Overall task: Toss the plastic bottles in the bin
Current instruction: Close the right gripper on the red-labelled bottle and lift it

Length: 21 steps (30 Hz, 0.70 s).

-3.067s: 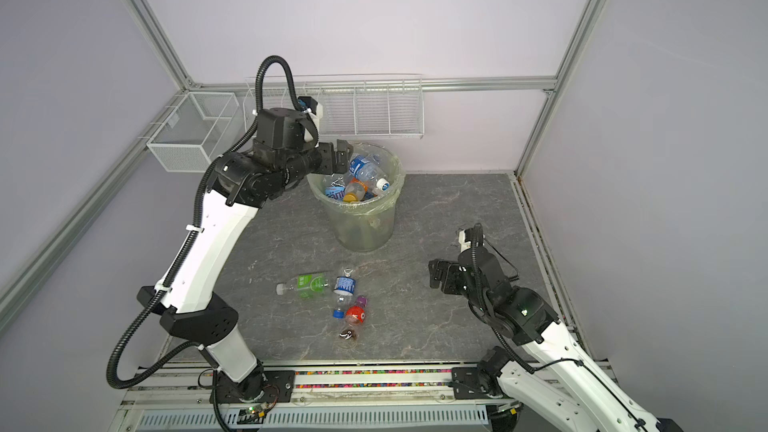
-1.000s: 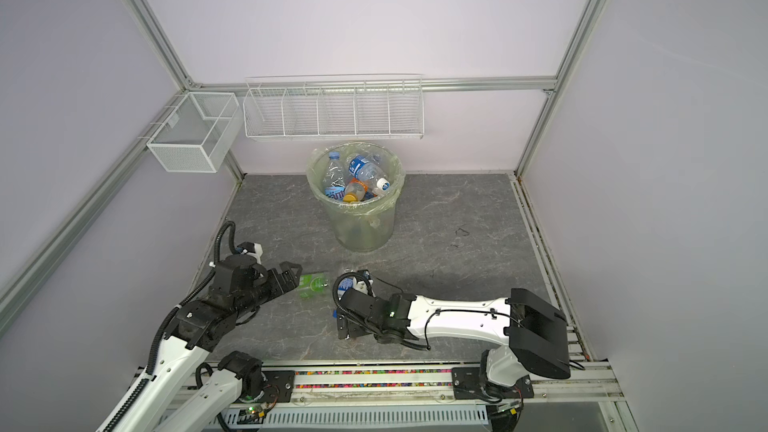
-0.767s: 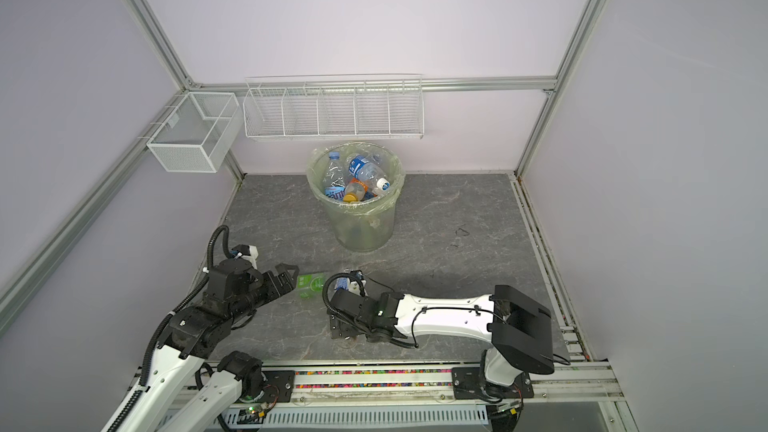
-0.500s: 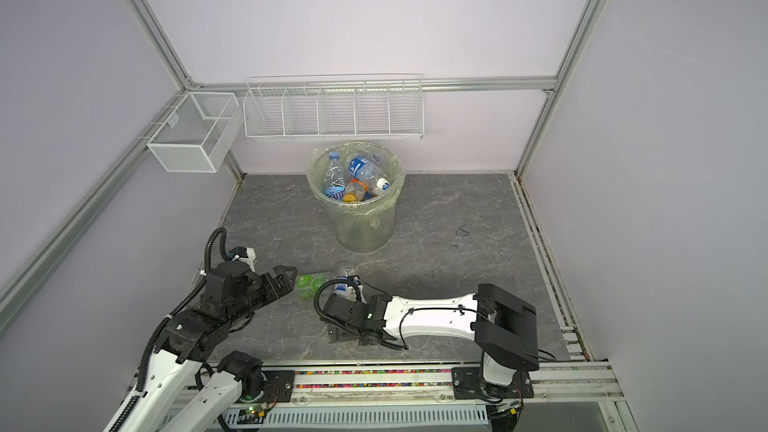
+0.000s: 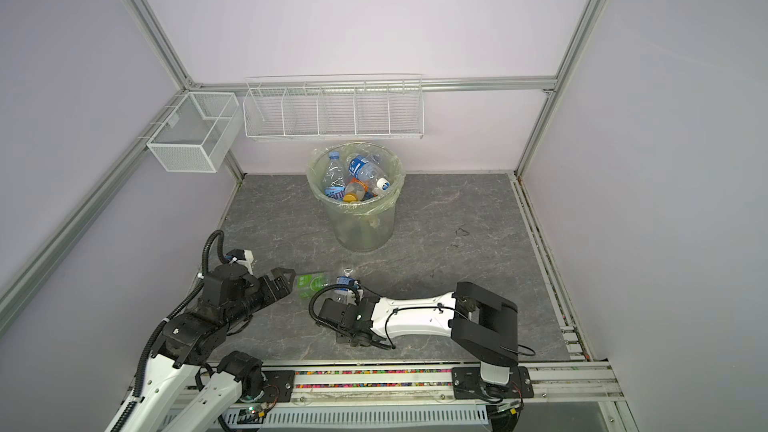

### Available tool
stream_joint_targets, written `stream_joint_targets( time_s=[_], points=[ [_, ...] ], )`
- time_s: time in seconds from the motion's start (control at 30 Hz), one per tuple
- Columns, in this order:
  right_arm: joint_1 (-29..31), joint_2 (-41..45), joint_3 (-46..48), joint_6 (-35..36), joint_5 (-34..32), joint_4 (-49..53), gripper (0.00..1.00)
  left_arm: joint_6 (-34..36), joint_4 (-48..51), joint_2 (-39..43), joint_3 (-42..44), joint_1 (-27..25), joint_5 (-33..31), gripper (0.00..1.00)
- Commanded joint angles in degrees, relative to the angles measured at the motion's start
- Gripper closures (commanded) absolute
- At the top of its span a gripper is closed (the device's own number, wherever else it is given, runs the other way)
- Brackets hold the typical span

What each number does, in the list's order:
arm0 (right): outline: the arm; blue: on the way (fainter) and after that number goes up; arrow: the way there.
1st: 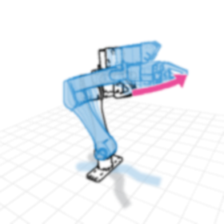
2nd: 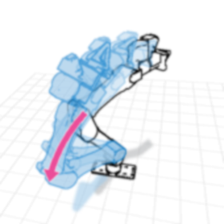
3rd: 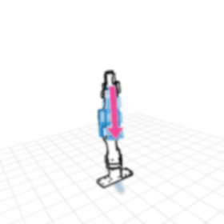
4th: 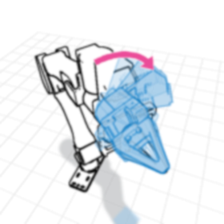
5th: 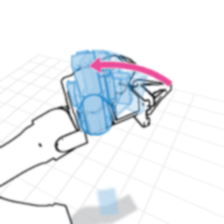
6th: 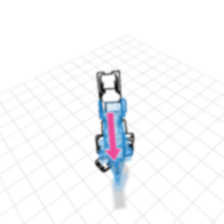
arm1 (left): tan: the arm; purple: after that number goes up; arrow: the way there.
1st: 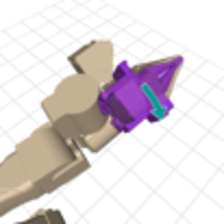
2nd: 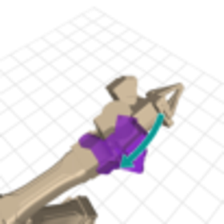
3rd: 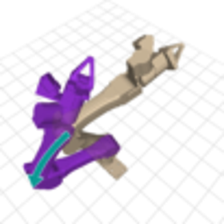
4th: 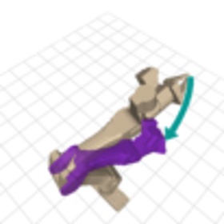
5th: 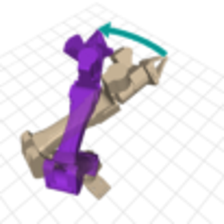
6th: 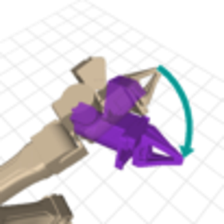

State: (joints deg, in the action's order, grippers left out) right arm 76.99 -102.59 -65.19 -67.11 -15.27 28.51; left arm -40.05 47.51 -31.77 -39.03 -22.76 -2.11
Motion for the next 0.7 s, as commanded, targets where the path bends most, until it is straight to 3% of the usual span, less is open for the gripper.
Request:
stream_joint_targets(
  time_s=[0.0,0.17,0.67],
  points=[
    [0.19,-0.48,0.50,-1.97,-0.29,3.26,0.73,-0.47,1.18,0.48,-1.48,0.35,-1.06,0.00],
    [0.27,0.32,0.76,-2.32,-1.06,3.87,0.91,-0.40,1.40,0.83,-1.49,0.36,-1.08,0.00],
    [1.49,5.08,-0.08,-1.67,-5.78,9.72,0.94,-0.55,1.52,1.40,-1.75,0.36,-0.94,0.00]
  ],
)
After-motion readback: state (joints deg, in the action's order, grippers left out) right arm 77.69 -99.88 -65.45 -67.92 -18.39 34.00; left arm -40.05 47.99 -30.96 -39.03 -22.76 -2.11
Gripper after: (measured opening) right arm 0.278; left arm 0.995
